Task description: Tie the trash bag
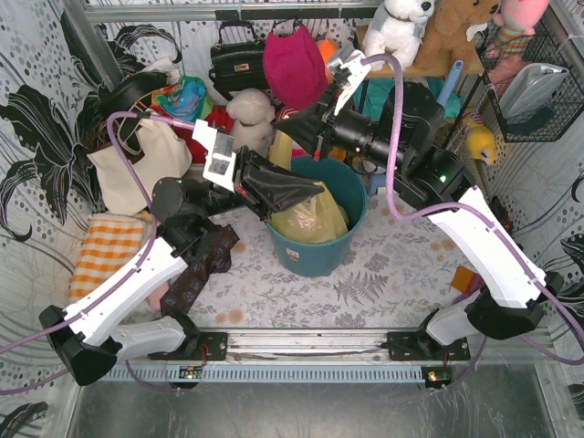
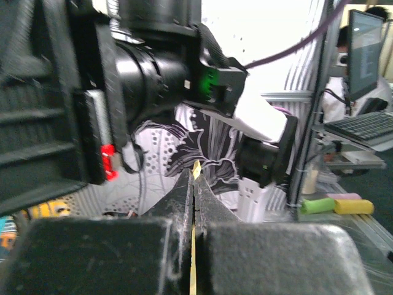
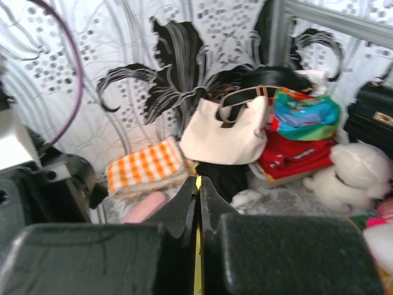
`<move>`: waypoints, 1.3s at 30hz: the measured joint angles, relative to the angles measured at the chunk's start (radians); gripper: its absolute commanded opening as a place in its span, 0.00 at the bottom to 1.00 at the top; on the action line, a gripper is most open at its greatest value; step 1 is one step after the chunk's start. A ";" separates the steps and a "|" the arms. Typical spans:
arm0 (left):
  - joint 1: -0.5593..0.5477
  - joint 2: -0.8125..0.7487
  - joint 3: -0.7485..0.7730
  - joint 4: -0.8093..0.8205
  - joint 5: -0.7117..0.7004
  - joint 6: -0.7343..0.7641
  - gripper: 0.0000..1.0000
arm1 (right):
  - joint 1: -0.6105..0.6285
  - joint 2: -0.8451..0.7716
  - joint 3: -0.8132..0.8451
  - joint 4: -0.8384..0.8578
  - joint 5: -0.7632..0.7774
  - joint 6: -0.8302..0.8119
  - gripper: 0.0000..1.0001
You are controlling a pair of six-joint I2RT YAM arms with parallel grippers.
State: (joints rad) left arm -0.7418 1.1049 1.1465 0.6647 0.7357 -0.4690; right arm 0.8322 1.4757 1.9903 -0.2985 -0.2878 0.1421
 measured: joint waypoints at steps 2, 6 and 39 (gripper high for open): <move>0.013 0.024 0.031 -0.006 -0.014 0.016 0.00 | 0.000 -0.023 -0.030 0.000 0.059 0.003 0.00; 0.055 0.091 0.071 0.014 -0.005 0.014 0.00 | 0.000 -0.060 -0.089 -0.001 0.174 0.031 0.00; 0.193 0.384 0.367 0.393 0.290 -0.371 0.00 | -0.271 0.095 -0.121 0.349 -0.338 0.658 0.00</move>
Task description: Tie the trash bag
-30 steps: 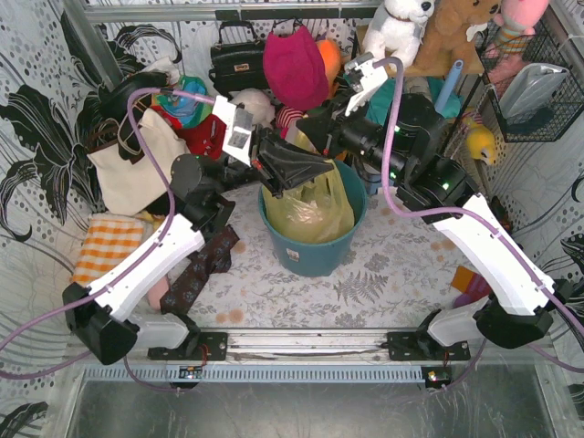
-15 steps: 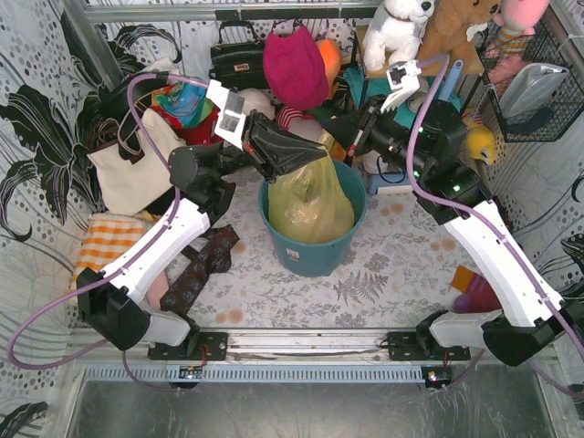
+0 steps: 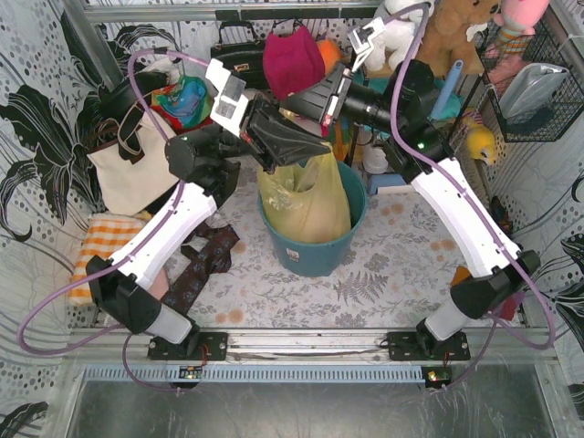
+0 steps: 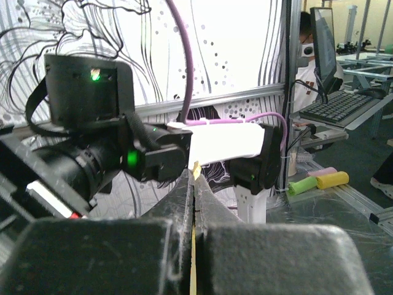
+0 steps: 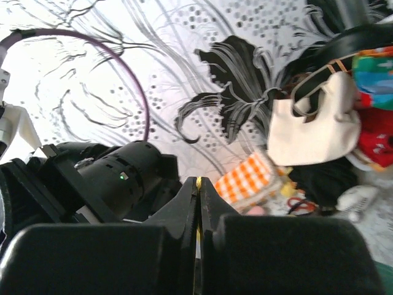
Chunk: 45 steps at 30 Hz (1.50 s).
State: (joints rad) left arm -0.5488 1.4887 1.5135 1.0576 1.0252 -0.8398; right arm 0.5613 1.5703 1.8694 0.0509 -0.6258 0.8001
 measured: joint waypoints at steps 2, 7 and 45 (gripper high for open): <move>0.000 0.037 0.072 0.013 0.011 -0.024 0.00 | 0.000 0.039 0.055 0.014 -0.047 0.039 0.00; -0.003 0.164 0.281 0.022 0.024 -0.087 0.00 | 0.000 0.145 0.222 0.028 -0.144 0.099 0.00; 0.042 -0.053 -0.134 -0.220 -0.209 0.195 0.00 | -0.079 -0.291 -0.457 0.099 0.111 0.114 0.00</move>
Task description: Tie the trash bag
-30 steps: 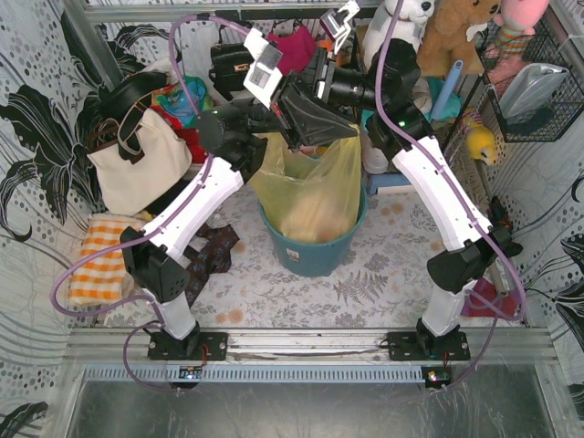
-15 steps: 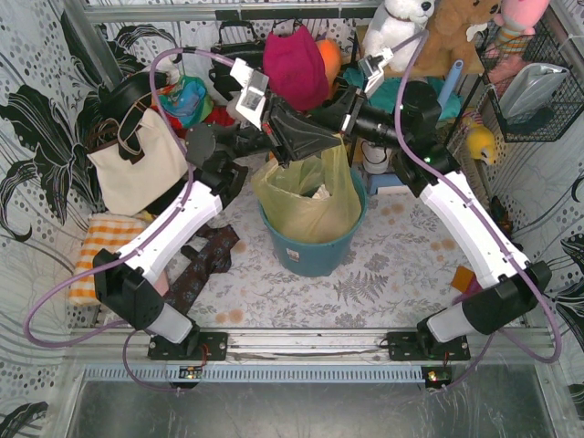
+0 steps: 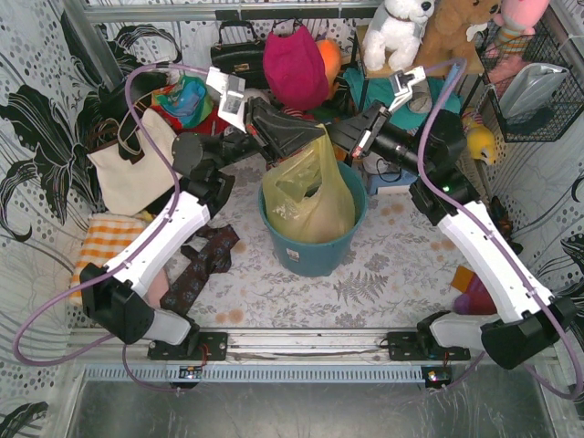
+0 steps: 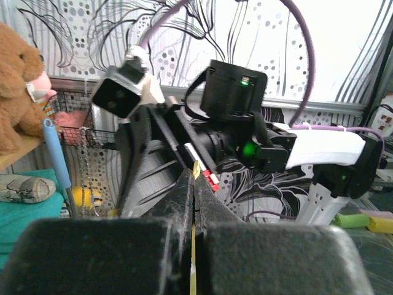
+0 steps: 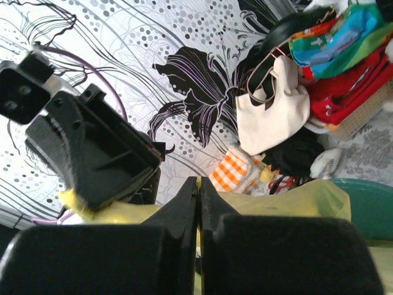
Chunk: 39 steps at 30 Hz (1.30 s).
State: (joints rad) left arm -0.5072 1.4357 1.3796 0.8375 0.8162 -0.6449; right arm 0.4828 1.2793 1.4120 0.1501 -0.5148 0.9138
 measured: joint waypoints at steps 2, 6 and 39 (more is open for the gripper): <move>0.006 -0.014 -0.016 0.002 -0.018 0.000 0.00 | 0.000 -0.027 -0.024 0.026 0.006 -0.022 0.00; 0.018 -0.035 -0.041 0.005 -0.043 0.000 0.00 | 0.000 -0.088 -0.106 0.100 0.027 -0.068 0.00; 0.032 -0.050 -0.107 0.046 -0.064 -0.017 0.00 | 0.000 -0.224 -0.272 0.246 0.031 -0.305 0.21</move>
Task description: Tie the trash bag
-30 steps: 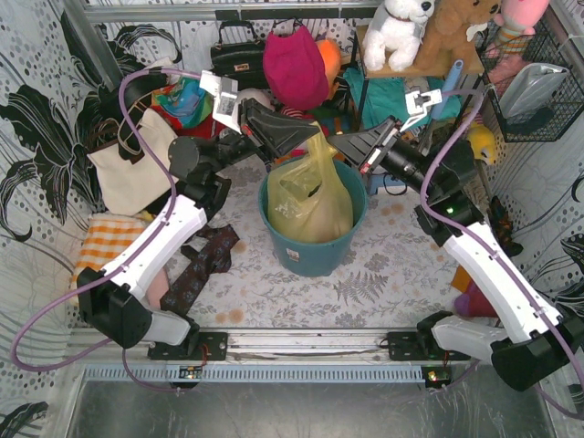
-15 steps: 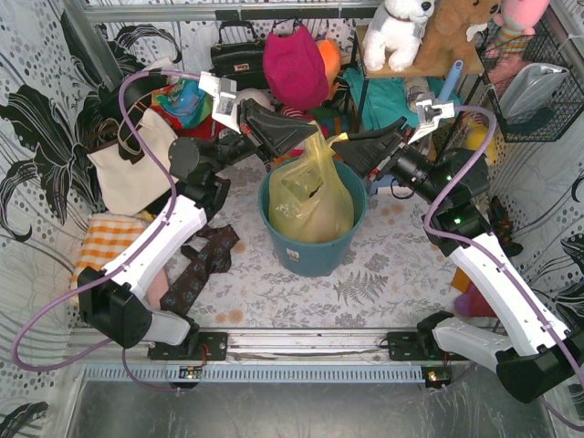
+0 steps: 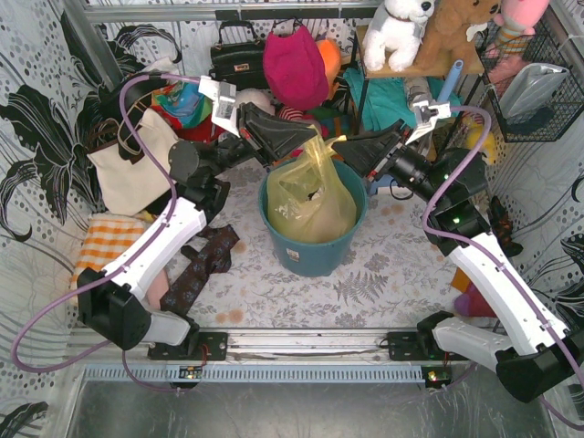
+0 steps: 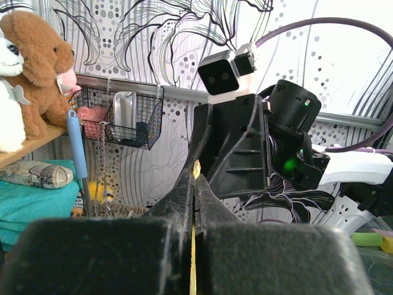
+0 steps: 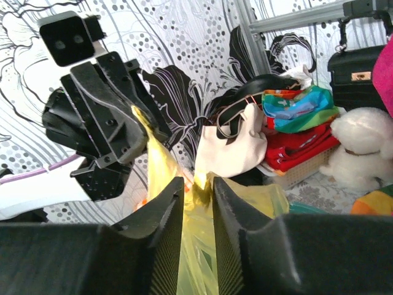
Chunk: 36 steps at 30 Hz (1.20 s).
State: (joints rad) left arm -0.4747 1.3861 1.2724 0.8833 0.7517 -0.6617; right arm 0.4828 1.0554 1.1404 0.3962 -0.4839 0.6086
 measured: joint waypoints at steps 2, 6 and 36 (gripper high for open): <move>0.001 -0.003 0.000 0.001 0.000 0.000 0.00 | 0.000 0.000 -0.003 -0.006 0.011 -0.001 0.12; 0.006 -0.006 0.000 0.002 0.001 -0.001 0.00 | 0.000 0.000 -0.007 -0.015 0.024 0.000 0.02; 0.018 -0.009 -0.002 -0.078 -0.018 0.010 0.00 | 0.202 -0.004 0.063 -0.179 -0.038 -0.181 0.00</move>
State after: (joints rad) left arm -0.4568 1.3769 1.2709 0.8055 0.7334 -0.6514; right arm 0.6846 1.0515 1.2030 0.2173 -0.5217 0.4274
